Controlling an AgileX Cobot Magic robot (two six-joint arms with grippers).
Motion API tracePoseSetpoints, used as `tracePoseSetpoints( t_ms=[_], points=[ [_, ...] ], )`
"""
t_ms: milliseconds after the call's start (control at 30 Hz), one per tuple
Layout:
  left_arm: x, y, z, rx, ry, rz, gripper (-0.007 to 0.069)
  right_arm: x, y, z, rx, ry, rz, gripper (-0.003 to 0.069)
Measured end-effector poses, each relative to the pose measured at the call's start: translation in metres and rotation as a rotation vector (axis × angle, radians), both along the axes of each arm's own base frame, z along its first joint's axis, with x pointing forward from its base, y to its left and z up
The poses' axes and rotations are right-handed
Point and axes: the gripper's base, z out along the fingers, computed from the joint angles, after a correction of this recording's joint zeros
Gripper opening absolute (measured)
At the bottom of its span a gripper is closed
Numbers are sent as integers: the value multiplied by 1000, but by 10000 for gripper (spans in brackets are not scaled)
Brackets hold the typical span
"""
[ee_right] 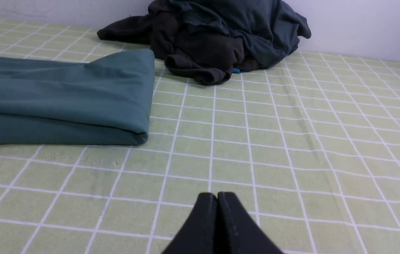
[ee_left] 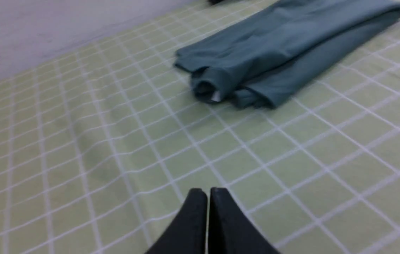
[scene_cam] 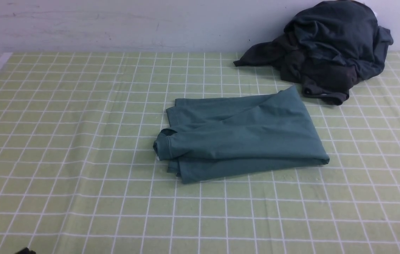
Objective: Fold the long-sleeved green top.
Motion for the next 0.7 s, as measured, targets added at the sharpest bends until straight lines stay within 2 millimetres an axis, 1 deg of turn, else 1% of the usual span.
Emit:
tracePoseSetpoints(
  t_ms=[100, 133, 200, 267, 300, 333, 367, 400, 500, 700],
  points=[
    [8, 9, -9, -73, -103, 149, -3, 0, 0, 0, 0, 0, 0, -13],
    [9, 10, -9, -85, -107, 157, -3, 0, 0, 0, 0, 0, 0, -13],
    [10, 15, -8, -108, -145, 232, -3, 0, 0, 0, 1, 1, 0, -13],
    [10, 17, -12, -125, -110, 281, -3, 0, 0, 0, 3, 1, 0, -13],
    [10, 17, -12, -126, -103, 284, -3, 0, 0, 0, 3, 1, 0, -13],
    [9, 18, -19, -138, -29, 303, -3, 0, 0, 0, 3, 1, 0, -13],
    [9, 18, -22, -139, -4, 305, -3, 0, 0, 0, 3, 1, 0, -13],
    [7, 17, -29, -149, 85, 315, -3, 0, 0, 0, 4, 1, 0, -13],
    [6, 17, -30, -152, 102, 312, -3, 0, 0, 0, 4, 1, 0, -13],
    [6, 14, -30, -132, 107, 240, -3, 0, 0, 0, 7, 2, 1, -13]
  ],
)
